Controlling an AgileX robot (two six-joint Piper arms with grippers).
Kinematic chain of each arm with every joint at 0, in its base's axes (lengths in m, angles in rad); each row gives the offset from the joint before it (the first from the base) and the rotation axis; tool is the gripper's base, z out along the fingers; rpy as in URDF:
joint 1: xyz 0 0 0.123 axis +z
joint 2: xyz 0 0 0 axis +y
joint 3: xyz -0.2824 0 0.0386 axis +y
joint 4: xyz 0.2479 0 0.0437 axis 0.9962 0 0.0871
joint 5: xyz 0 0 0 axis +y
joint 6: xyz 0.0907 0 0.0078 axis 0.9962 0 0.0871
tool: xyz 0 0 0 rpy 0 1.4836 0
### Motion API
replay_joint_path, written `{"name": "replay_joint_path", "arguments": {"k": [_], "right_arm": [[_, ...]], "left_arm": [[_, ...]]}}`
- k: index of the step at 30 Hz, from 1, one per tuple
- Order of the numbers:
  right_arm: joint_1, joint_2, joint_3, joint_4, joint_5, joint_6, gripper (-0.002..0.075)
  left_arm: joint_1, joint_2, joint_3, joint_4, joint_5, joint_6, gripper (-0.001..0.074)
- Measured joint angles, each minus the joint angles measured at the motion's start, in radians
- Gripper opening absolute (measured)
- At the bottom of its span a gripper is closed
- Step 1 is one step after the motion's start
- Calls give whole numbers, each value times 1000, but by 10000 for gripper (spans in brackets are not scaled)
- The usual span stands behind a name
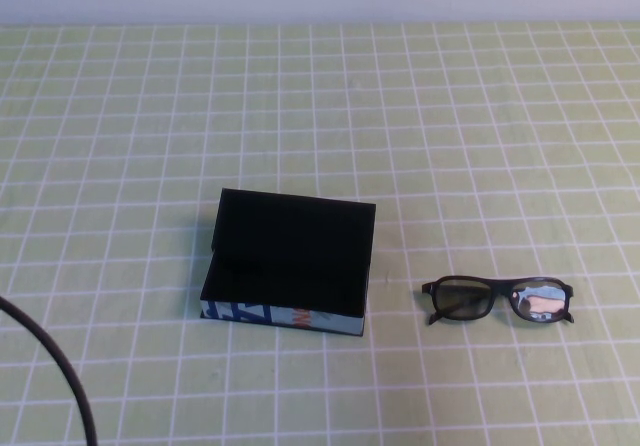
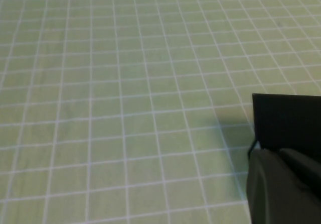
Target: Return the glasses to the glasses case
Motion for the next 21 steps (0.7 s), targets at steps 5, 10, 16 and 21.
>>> {"name": "replay_joint_path", "arguments": {"k": [5, 10, 16, 21], "right_arm": [[77, 107, -106, 56, 240, -331, -18], [146, 260, -294, 28, 460, -432, -18], [237, 498, -489, -80, 660, -583, -18], [321, 655, -550, -115, 724, -753, -18]], "left_arm": [[0, 17, 0, -144, 25, 12, -3], [0, 17, 0, -247, 63, 62, -3], [0, 17, 0, -275, 93, 68, -3], [0, 17, 0, -281, 102, 70, -3]]}}
